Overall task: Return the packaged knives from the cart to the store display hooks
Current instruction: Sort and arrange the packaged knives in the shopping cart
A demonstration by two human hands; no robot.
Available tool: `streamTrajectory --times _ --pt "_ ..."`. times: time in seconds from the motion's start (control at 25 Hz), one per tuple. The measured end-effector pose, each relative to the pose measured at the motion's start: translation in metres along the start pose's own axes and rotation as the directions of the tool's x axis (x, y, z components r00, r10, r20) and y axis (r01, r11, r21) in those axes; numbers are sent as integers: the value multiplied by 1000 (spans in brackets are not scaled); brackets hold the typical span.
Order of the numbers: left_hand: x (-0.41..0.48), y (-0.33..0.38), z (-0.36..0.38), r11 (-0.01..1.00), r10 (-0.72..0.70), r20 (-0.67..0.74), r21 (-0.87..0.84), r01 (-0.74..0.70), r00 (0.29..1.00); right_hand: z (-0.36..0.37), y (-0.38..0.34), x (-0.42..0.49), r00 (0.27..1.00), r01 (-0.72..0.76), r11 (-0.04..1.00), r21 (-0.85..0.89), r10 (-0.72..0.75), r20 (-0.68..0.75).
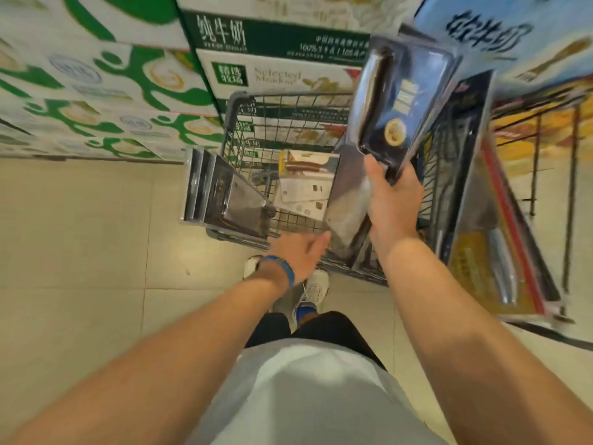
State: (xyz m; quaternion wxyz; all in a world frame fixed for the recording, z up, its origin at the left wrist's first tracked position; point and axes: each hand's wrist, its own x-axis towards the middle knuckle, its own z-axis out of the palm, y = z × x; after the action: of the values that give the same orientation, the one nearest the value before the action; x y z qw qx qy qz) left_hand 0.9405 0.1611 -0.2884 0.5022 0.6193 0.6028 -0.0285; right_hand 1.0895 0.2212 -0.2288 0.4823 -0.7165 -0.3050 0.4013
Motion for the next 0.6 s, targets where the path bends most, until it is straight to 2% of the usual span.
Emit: streamTrajectory --times 0.04,0.08,0.12,0.16,0.2,0.28,0.36,0.44,0.48,0.52,0.6 --pt "-8 20 3 958 -41 58 -280 55 998 2 -10 -1 997 -58 994 89 61 -37" --pt "-14 43 4 846 -88 129 -513 142 988 4 -22 -1 990 -107 980 165 120 -72" --pt "-19 65 3 721 -138 211 -649 244 968 6 -34 0 980 -154 955 253 181 -87" --pt "-24 85 -1 629 -151 280 -712 311 948 7 -45 1 968 -194 912 362 237 -79" --pt "-28 101 -6 571 -116 313 -755 321 943 7 -57 0 958 -229 843 487 283 -38" --pt "-38 123 -17 407 -17 271 -877 254 962 1 -75 -7 928 -338 660 671 350 124" --pt "-46 137 -38 126 46 129 -984 123 991 -9 -88 -16 872 -480 519 707 371 320" --pt "-47 148 -66 -92 33 -34 -995 -31 999 -17 -95 -26 842 -536 414 736 324 432" --pt "-48 155 -80 -150 9 -107 -983 -105 994 -19 -99 -31 833 -549 367 751 311 457" --pt "-51 159 -94 -164 -18 -159 -974 -160 987 -20 -100 -37 817 -571 321 756 309 486" --pt "-56 166 -113 -108 -42 -186 -976 -189 982 -20 -99 -48 769 -635 317 704 347 537"
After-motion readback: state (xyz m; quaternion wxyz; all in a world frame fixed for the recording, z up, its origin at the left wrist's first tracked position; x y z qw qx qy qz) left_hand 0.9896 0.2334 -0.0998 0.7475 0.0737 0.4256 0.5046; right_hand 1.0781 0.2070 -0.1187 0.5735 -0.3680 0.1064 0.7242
